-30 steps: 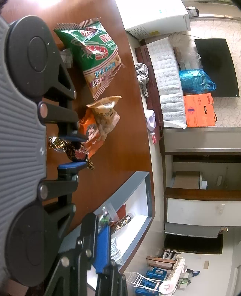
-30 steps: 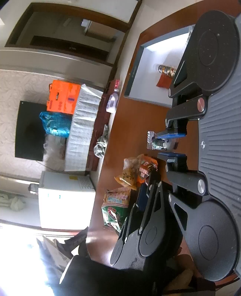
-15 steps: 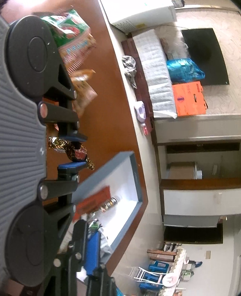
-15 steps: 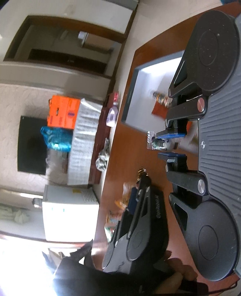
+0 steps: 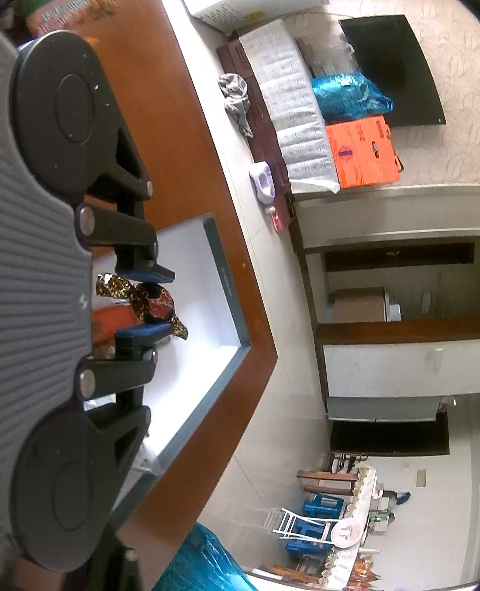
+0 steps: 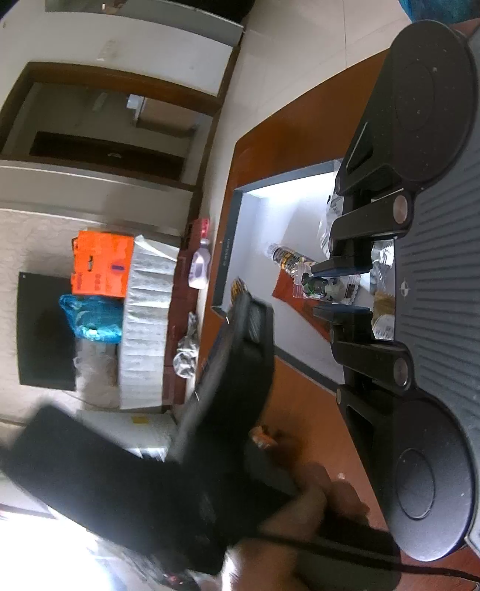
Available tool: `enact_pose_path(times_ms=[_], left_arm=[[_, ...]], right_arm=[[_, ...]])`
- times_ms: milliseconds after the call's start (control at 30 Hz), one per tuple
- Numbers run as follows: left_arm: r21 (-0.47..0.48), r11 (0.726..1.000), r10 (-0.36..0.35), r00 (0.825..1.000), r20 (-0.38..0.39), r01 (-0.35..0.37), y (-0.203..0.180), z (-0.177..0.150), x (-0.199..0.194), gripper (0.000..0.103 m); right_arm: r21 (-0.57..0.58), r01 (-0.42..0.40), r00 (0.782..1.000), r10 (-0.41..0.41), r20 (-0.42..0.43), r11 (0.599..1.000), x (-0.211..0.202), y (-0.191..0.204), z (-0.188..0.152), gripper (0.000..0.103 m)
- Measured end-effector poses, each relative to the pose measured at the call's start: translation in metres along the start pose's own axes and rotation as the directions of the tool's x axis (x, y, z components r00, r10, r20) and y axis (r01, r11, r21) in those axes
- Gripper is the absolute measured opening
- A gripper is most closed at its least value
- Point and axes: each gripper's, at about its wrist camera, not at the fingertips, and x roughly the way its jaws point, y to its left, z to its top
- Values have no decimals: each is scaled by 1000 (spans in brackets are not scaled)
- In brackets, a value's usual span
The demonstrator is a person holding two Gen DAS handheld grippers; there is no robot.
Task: Organize snacks
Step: 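Carry gold candy to box with left tool while right tool carries silver candy there, then open left tool over box while right tool releases silver candy into box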
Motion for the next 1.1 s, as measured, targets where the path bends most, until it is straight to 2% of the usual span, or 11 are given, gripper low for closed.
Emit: enact_pose_path(times_ms=[433,967,1000,1100], left_arm=[[28,999,-41,999,-32,42,-36,14,52,21],[63,998,-6,1000,-24,8,-35,17,46,23],[64,998,-5,1000,-24,7,-35,18,45,25],[64,998,15,1000,-6,-15,-37,17,39,51]], right_arm=[[-2,3,999,-3,-46,1000,18,-2,0,17],[14,26,999,-26,-31,1000,19,-4,1,20],[16,27,999,-26,-30,1000,19,-5,2,21],[23,29,999,-28,-21,999,17,-6,2,22]])
